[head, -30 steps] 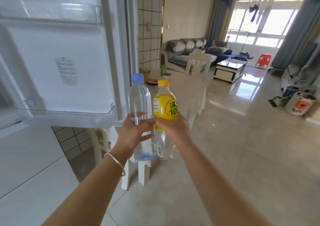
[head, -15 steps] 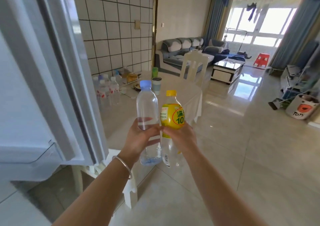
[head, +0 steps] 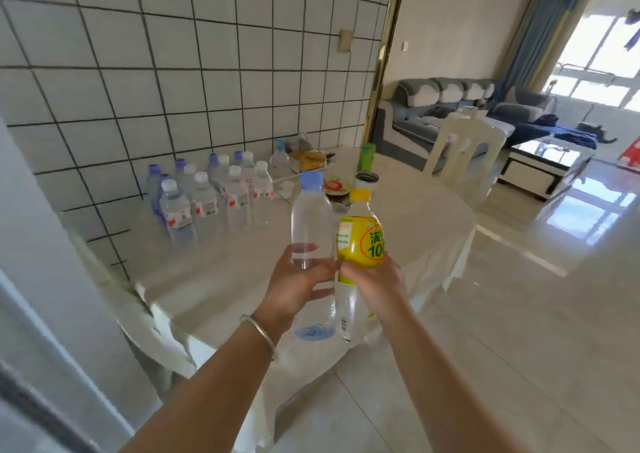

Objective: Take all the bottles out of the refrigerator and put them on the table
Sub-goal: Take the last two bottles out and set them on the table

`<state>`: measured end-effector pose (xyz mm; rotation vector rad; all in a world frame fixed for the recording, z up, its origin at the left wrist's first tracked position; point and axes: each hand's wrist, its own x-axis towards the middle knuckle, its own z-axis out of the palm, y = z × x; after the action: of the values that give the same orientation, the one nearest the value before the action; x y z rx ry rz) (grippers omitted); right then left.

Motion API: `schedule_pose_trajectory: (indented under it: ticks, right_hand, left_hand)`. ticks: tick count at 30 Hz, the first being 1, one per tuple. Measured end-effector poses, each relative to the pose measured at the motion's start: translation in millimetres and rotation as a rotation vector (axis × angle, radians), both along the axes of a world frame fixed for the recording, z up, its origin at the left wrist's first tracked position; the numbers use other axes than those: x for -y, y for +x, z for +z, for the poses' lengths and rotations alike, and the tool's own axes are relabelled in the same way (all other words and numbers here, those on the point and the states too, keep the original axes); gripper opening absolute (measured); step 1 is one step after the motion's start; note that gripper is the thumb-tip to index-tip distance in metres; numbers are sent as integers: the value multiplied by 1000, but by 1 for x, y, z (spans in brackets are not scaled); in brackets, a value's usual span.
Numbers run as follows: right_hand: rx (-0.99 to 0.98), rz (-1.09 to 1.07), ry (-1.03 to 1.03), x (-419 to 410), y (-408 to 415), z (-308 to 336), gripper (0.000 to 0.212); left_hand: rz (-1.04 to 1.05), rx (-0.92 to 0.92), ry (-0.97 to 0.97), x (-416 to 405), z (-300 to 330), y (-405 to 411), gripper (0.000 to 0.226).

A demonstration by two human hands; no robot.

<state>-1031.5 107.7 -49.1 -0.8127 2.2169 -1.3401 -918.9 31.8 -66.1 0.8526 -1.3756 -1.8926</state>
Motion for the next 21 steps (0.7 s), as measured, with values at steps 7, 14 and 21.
schedule_pose_trajectory:
  ticks: [7, 14, 21]
  right_hand:
    - [67, 199, -37, 110, -61, -27, 20]
    - [107, 415, 21, 206, -66, -57, 64]
    - [135, 585, 116, 288, -47, -90, 38]
  left_hand:
    - [248, 75, 30, 80, -18, -50, 56]
    - [487, 132, 72, 136, -38, -49, 50]
    - [646, 209, 127, 201, -73, -22, 47]
